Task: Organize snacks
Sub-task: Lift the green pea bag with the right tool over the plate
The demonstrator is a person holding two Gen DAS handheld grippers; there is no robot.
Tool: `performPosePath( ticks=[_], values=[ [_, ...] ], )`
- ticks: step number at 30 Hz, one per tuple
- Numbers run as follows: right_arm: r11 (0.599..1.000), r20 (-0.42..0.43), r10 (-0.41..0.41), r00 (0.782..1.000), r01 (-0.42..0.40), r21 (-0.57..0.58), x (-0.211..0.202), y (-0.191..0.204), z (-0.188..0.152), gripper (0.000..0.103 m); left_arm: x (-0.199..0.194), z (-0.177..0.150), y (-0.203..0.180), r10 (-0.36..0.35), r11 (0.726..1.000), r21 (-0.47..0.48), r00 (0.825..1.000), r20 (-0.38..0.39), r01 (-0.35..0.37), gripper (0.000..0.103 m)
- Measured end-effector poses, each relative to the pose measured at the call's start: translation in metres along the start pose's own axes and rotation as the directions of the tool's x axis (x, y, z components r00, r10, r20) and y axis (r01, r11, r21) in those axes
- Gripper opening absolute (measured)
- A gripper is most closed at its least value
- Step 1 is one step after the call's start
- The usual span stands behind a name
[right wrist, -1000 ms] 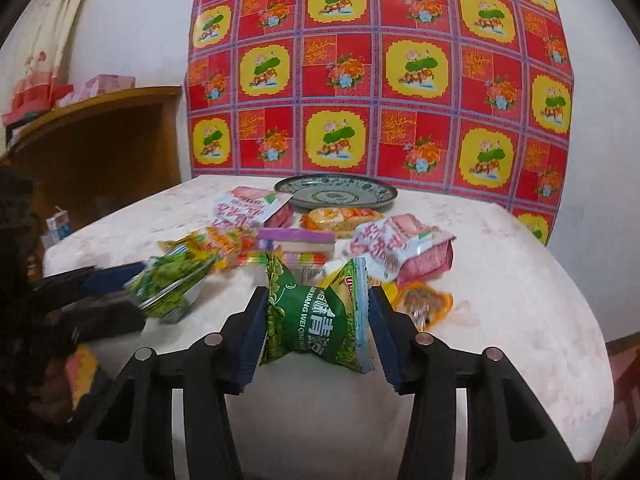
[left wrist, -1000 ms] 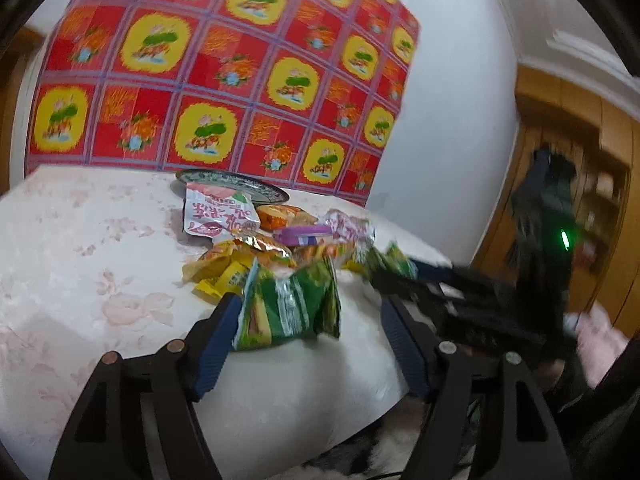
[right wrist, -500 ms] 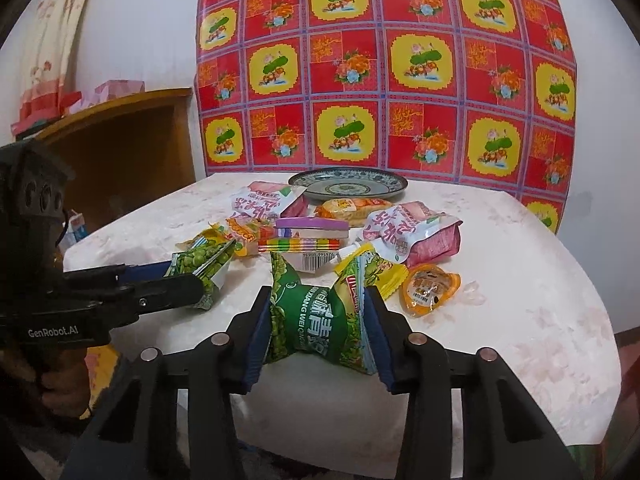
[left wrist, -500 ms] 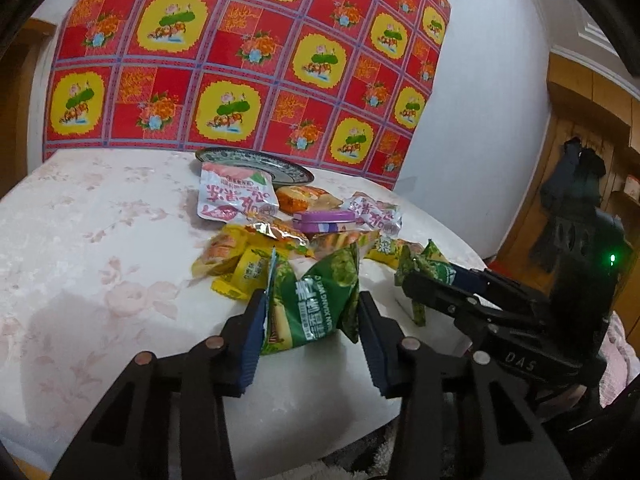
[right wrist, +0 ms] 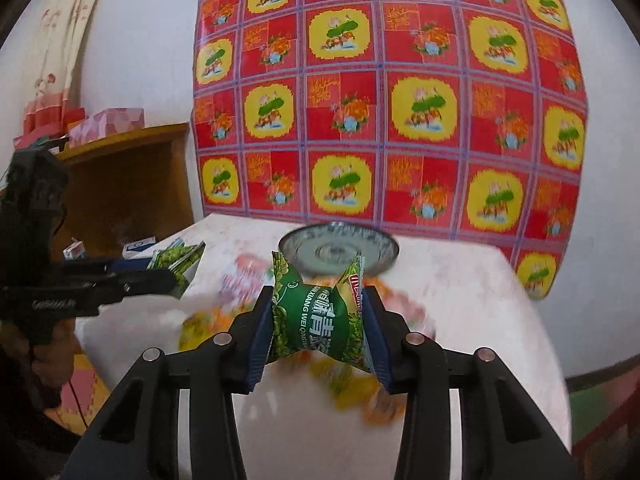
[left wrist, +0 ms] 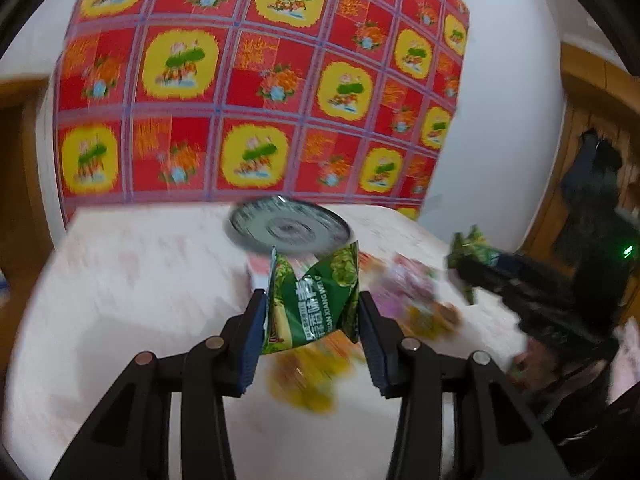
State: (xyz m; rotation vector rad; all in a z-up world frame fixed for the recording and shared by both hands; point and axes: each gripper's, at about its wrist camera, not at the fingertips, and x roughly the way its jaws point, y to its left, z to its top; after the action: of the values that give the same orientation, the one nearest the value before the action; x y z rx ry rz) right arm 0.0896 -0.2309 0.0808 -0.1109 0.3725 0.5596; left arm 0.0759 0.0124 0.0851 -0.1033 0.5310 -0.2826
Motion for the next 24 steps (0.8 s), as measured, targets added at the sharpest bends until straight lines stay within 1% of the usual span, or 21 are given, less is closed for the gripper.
performPosePath(
  ticks=[2,5,7,10,12,14,16,17,21,22,24],
  values=[
    [1.0,-0.02,-0.002,1.0,0.002,-0.03,0.016,-0.006,0.021,0.044,0.013,0.022,0.005,0.018,0.999,0.04,1.0,-0.013,-0.017,0.046],
    [0.996,-0.076,-0.031,0.997,0.025,-0.083,0.049,-0.016,0.046,0.044,0.037,0.05,0.012,-0.005,0.997,0.073,0.998,-0.06,0.01,0.047],
    [0.995,-0.129,-0.031,0.991,0.018,-0.099,0.073,-0.026,0.059,0.044,0.056,0.064,0.015,-0.011,0.996,0.085,0.996,-0.092,0.019,0.047],
    [0.994,-0.223,0.017,0.975,-0.04,-0.099,0.114,-0.039,0.075,0.044,0.09,0.081,0.02,0.024,0.992,0.127,0.992,-0.124,-0.008,0.047],
    [0.993,-0.276,0.034,0.96,-0.063,-0.099,0.141,-0.044,0.082,0.044,0.113,0.09,0.024,0.045,0.988,0.154,0.987,-0.155,-0.021,0.047],
    [0.994,-0.352,0.042,0.935,-0.076,-0.083,0.173,-0.049,0.087,0.044,0.139,0.102,0.032,0.042,0.987,0.161,0.981,-0.191,-0.011,0.047],
    [0.992,-0.406,0.073,0.911,-0.109,-0.066,0.198,-0.051,0.089,0.044,0.162,0.111,0.039,0.033,0.989,0.151,0.975,-0.221,0.001,0.047],
    [0.991,-0.42,0.075,0.905,-0.113,-0.065,0.208,-0.051,0.09,0.044,0.172,0.114,0.043,0.031,0.99,0.142,0.972,-0.233,0.003,0.047],
    [0.991,-0.458,0.014,0.889,-0.075,-0.114,0.253,-0.052,0.091,0.044,0.213,0.116,0.055,0.024,0.997,0.077,0.958,-0.285,-0.002,0.047],
    [0.989,-0.465,0.009,0.885,-0.076,-0.125,0.261,-0.053,0.09,0.044,0.219,0.115,0.056,0.028,0.997,0.075,0.957,-0.289,-0.006,0.047],
    [0.984,-0.472,0.001,0.882,-0.086,-0.158,0.273,-0.053,0.089,0.044,0.23,0.111,0.057,0.051,0.994,0.104,0.957,-0.286,-0.022,0.047]
  ],
)
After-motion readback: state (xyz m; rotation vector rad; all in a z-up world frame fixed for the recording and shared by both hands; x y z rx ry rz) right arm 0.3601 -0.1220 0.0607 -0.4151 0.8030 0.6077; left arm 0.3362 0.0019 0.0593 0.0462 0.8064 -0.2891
